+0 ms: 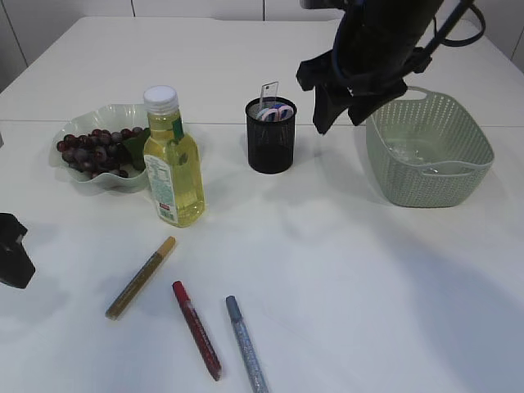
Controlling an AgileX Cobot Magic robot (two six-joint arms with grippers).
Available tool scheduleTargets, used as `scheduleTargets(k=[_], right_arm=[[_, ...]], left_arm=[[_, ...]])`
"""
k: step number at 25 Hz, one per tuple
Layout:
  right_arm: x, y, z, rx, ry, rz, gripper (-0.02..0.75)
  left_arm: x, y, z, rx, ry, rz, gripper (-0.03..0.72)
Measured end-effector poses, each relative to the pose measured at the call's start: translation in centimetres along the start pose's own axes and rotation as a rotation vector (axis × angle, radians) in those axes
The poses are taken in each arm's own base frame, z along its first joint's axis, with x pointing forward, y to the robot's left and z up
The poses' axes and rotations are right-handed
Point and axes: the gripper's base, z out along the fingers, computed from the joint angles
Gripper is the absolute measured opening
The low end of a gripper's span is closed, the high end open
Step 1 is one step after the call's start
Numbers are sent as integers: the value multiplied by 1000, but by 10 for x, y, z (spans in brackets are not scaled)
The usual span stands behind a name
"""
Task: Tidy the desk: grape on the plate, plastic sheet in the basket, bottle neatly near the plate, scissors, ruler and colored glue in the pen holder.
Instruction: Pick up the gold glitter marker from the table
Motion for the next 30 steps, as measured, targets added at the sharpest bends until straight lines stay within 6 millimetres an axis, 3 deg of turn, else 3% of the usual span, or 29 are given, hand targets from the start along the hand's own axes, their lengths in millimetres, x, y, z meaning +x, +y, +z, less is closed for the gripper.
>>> scheduleTargets(k=[5,9,12,16,26,30], right_arm=[[38,23,-19,35,85,-47,425],[64,23,-28,44,124,-43,425],[82,23,-38,48,133,-40,424],[101,23,-48,49,137,-26,424],[109,25,-60,40,115,-10,424],[109,25,-60,40,115,-10,424]], left_arm=[[-3,-8,1,-26,-41,89,434],[-6,-28,4,-30,-98,204,433],[-8,-39,14,-20,-93,244,433],[-11,-39,37,-28,-23,242,433],[-54,-48,70,-33,63,207,433],[-60,-54,84,-34,107,218,433]])
